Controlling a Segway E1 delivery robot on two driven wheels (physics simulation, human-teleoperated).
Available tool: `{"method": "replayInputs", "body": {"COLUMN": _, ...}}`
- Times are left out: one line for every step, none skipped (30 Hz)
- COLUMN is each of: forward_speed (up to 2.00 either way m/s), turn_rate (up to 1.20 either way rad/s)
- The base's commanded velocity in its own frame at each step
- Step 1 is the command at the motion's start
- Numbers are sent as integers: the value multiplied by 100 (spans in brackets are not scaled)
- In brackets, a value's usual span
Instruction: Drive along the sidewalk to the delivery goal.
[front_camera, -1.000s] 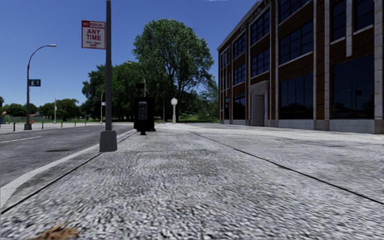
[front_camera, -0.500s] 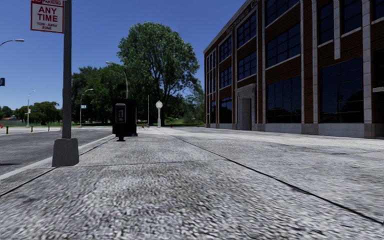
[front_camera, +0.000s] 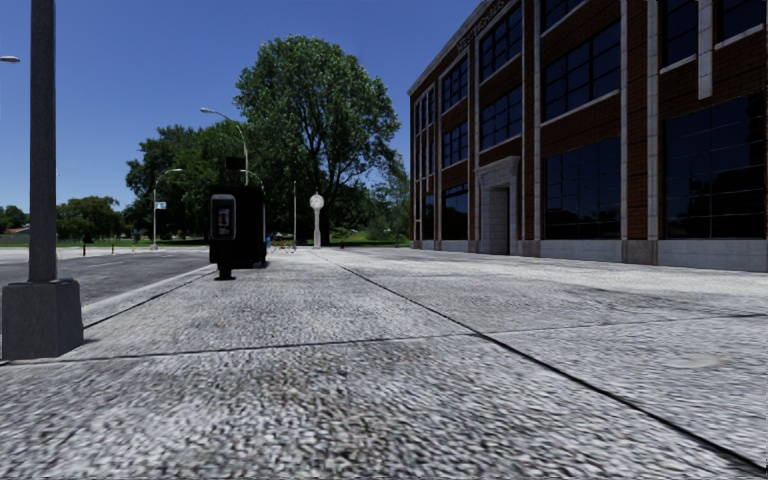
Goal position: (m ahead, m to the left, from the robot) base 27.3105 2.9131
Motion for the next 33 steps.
{"method": "replayInputs", "body": {"forward_speed": 200, "turn_rate": 0}}
{"method": "replayInputs", "body": {"forward_speed": 200, "turn_rate": 0}}
{"method": "replayInputs", "body": {"forward_speed": 200, "turn_rate": 0}}
{"method": "replayInputs", "body": {"forward_speed": 200, "turn_rate": 0}}
{"method": "replayInputs", "body": {"forward_speed": 200, "turn_rate": 0}}
{"method": "replayInputs", "body": {"forward_speed": 200, "turn_rate": 0}}
{"method": "replayInputs", "body": {"forward_speed": 200, "turn_rate": 0}}
{"method": "replayInputs", "body": {"forward_speed": 200, "turn_rate": 0}}
{"method": "replayInputs", "body": {"forward_speed": 200, "turn_rate": 0}}
{"method": "replayInputs", "body": {"forward_speed": 200, "turn_rate": 0}}
{"method": "replayInputs", "body": {"forward_speed": 200, "turn_rate": 0}}
{"method": "replayInputs", "body": {"forward_speed": 200, "turn_rate": 0}}
{"method": "replayInputs", "body": {"forward_speed": 200, "turn_rate": 0}}
{"method": "replayInputs", "body": {"forward_speed": 200, "turn_rate": 0}}
{"method": "replayInputs", "body": {"forward_speed": 200, "turn_rate": 0}}
{"method": "replayInputs", "body": {"forward_speed": 200, "turn_rate": 0}}
{"method": "replayInputs", "body": {"forward_speed": 200, "turn_rate": 0}}
{"method": "replayInputs", "body": {"forward_speed": 200, "turn_rate": 0}}
{"method": "replayInputs", "body": {"forward_speed": 200, "turn_rate": 0}}
{"method": "replayInputs", "body": {"forward_speed": 200, "turn_rate": 0}}
{"method": "replayInputs", "body": {"forward_speed": 200, "turn_rate": 0}}
{"method": "replayInputs", "body": {"forward_speed": 200, "turn_rate": 0}}
{"method": "replayInputs", "body": {"forward_speed": 200, "turn_rate": 0}}
{"method": "replayInputs", "body": {"forward_speed": 200, "turn_rate": 0}}
{"method": "replayInputs", "body": {"forward_speed": 200, "turn_rate": 0}}
{"method": "replayInputs", "body": {"forward_speed": 200, "turn_rate": 0}}
{"method": "replayInputs", "body": {"forward_speed": 200, "turn_rate": 0}}
{"method": "replayInputs", "body": {"forward_speed": 200, "turn_rate": 0}}
{"method": "replayInputs", "body": {"forward_speed": 200, "turn_rate": 0}}
{"method": "replayInputs", "body": {"forward_speed": 200, "turn_rate": 0}}
{"method": "replayInputs", "body": {"forward_speed": 200, "turn_rate": 0}}
{"method": "replayInputs", "body": {"forward_speed": 200, "turn_rate": 0}}
{"method": "replayInputs", "body": {"forward_speed": 200, "turn_rate": 0}}
